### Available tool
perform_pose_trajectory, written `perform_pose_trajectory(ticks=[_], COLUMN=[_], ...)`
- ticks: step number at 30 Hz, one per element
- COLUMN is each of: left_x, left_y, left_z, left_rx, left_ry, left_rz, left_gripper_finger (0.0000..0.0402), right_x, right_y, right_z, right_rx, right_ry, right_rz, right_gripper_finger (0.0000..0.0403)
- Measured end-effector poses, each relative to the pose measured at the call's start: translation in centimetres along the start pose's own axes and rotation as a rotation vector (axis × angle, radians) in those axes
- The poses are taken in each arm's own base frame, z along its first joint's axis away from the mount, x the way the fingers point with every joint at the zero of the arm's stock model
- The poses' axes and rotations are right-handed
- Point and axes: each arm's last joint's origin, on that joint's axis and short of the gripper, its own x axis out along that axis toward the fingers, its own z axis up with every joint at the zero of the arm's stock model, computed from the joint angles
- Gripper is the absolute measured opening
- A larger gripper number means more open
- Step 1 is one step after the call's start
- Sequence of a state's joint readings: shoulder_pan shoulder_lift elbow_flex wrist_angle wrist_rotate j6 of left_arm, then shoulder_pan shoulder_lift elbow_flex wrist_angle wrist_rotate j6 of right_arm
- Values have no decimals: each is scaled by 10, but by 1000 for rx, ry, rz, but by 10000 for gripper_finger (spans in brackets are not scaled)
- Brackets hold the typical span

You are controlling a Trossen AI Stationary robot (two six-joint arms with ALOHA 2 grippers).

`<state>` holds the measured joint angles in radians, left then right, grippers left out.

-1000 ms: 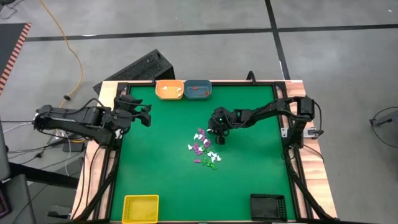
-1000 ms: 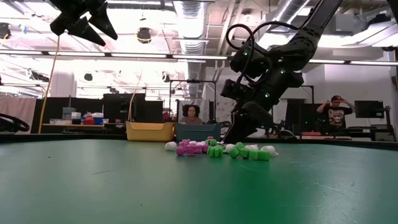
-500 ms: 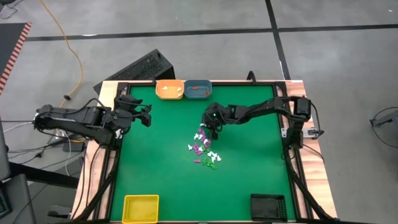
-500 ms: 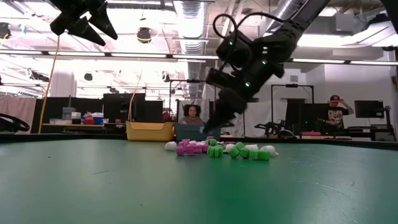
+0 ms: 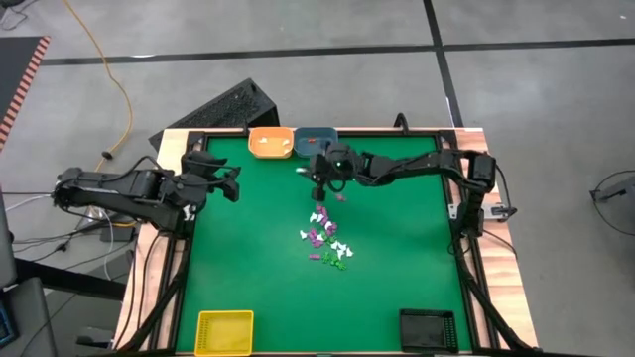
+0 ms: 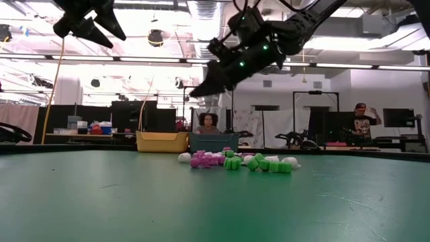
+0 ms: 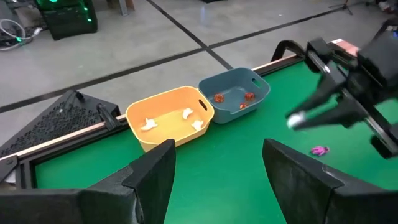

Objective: Sort Halloween decoration
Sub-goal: Put the white ghost into the orange bin

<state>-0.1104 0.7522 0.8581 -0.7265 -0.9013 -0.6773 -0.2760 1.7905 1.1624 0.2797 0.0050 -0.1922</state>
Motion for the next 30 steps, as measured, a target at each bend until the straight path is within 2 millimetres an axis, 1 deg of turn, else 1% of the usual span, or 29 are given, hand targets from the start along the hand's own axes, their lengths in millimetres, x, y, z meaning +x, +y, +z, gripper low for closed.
perform_pose_trajectory(ticks=[4, 7, 8, 11, 16, 21, 25, 28, 30], left_x=[-6, -10, -12, -15, -18, -21, -21, -20, -20], left_y=[7, 12, 13, 18, 22, 24, 25, 25, 25], left_z=[3, 6, 7, 8, 10, 11, 11, 11, 11], left_rx=[-16, -37, -42, -50, -46, -44, -45, -44, -44], left_ry=[-18, -35, -40, -52, -65, -71, -77, -77, -77], left_rz=[-16, -25, -26, -34, -44, -52, -42, -42, -42], left_gripper_finger=[231, 231, 231, 231, 231, 231, 231, 231, 231], right_x=[0, 9, 15, 35, 69, 101, 123, 134, 135], right_y=[-14, -23, -25, -29, -46, -66, -74, -75, -77], right_z=[13, 19, 20, 29, 39, 40, 34, 27, 24], right_rx=[10, 24, 32, 54, 110, 161, 207, 256, 286], right_ry=[-69, -79, -73, -99, -140, -125, -76, -18, 17], right_rz=[-60, -106, -111, -117, -144, -173, -172, -168, -169], right_gripper_finger=[47, 47, 47, 47, 47, 47, 47, 47, 47])
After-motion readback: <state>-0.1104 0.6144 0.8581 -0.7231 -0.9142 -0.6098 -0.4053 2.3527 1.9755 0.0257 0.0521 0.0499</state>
